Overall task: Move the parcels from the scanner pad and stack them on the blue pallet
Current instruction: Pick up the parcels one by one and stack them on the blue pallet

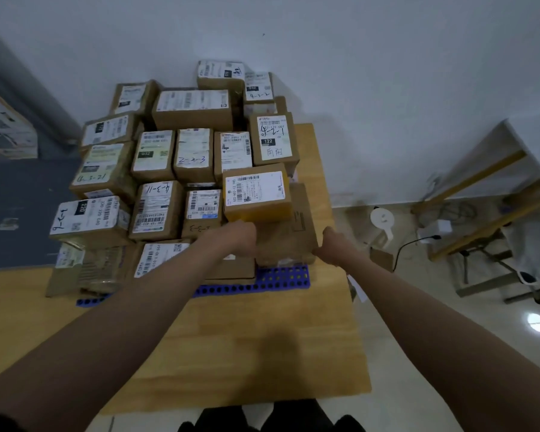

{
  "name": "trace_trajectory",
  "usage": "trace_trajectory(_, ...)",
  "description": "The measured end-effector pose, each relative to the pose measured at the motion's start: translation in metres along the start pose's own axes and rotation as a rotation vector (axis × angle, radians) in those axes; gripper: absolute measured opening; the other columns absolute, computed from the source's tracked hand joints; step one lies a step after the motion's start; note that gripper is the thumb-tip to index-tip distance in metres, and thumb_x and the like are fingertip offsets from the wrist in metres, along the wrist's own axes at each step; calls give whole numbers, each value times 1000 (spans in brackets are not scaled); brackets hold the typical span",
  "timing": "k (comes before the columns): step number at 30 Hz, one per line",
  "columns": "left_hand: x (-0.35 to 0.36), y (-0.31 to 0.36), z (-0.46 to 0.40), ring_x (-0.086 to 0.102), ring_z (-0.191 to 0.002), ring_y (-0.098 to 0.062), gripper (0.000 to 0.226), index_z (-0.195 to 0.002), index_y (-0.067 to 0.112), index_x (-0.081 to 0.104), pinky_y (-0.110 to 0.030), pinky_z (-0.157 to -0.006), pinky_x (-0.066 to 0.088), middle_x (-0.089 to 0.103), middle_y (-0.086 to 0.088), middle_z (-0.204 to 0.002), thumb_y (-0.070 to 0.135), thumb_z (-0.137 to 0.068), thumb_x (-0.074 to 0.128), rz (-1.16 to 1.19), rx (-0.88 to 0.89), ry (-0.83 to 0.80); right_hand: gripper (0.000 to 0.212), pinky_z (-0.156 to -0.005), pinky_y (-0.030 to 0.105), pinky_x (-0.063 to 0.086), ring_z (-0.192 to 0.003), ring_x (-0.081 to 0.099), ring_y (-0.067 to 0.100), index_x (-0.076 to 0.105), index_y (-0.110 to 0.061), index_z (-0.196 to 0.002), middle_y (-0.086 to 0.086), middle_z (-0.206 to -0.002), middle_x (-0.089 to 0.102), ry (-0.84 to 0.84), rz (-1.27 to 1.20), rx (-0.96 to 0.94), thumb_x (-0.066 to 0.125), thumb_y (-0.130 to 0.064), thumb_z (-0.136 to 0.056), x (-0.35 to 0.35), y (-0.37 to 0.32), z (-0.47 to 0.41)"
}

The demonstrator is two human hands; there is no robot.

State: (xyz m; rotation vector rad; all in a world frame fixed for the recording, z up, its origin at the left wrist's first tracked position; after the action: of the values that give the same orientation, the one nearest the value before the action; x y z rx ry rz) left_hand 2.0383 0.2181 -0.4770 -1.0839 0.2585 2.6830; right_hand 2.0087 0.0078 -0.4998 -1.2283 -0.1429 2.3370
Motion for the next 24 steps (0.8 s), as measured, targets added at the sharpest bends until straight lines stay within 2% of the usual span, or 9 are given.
trace_trajectory(2, -1, 0, -1, 47, -60, -20, 27, -74, 14, 55, -33, -57, 41, 54, -3, -72, 33, -93, 55, 20, -22, -30, 47, -79, 39, 43, -115, 55, 39, 37, 1, -133, 24, -129, 52, -60, -45, -54, 54, -24, -97, 11, -9, -9)
trace_trajectory(6, 8, 8, -1, 54, -82, -20, 20, -93, 15, 60, -34, -75, 47, 60, -4, -94, 33, -95, 51, 70, 1, -109, 46, -84, 40, 44, -117, 53, 40, 36, 2, -133, 24, -130, 51, -81, -87, -99, 54, -20, -96, 18, -18, -15)
trace_trajectory(8, 12, 14, 1, 51, -84, -22, 27, -97, 12, 61, -35, -77, 45, 59, -6, -97, 36, -96, 49, 80, 9, -141, 45, -84, 39, 44, -117, 53, 40, 37, 2, -132, 24, -130, 50, -85, -67, -116, 55, -17, -96, 18, -17, -18)
trace_trajectory(12, 19, 21, 2, 60, -99, -25, 35, -111, 8, 63, -37, -86, 48, 63, -9, -111, 36, -98, 47, 73, 6, -163, 44, -81, 37, 43, -114, 53, 38, 38, 2, -131, 22, -128, 50, -79, -45, -130, 56, -15, -95, 18, -17, -23)
trace_trajectory(15, 20, 20, 0, 58, -92, -24, 34, -108, 5, 63, -35, -78, 47, 63, -9, -106, 34, -99, 47, 90, -7, -141, 41, -77, 35, 41, -112, 53, 38, 39, 2, -129, 21, -126, 50, -66, -36, -125, 55, -13, -94, 22, -20, -24)
trace_trajectory(18, 20, 17, 0, 52, -81, -22, 29, -97, 7, 61, -33, -72, 42, 58, -7, -94, 33, -97, 49, 99, -19, -152, 41, -78, 35, 42, -113, 53, 37, 40, 1, -130, 20, -127, 50, -87, -25, -119, 55, -14, -95, 21, -22, -26)
trace_trajectory(22, -6, 13, 6, 57, -72, -18, 22, -80, 14, 59, -31, -68, 50, 60, -2, -81, 32, -92, 55, 107, -57, -138, 36, -79, 34, 47, -111, 58, 33, 49, -1, -127, 18, -126, 56, -140, 81, -127, 55, -17, -96, 8, -23, -30)
trace_trajectory(24, -30, 10, 11, 67, -77, -18, 18, -86, 16, 66, -30, -70, 58, 68, -3, -86, 34, -89, 60, 158, -82, -147, 35, -83, 34, 51, -109, 60, 33, 49, 0, -127, 18, -125, 57, -124, 73, -128, 54, -19, -98, -6, -24, -35)
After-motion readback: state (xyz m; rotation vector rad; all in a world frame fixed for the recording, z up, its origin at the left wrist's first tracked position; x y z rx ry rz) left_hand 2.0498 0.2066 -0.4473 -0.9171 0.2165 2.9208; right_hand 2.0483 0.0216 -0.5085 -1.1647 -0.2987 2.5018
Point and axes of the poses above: each hand's wrist, its own z-axis away from the middle knuckle, its own x-axis out of the palm, y = z × x, the point moved 10 cm from there along -z, towards the middle knuckle
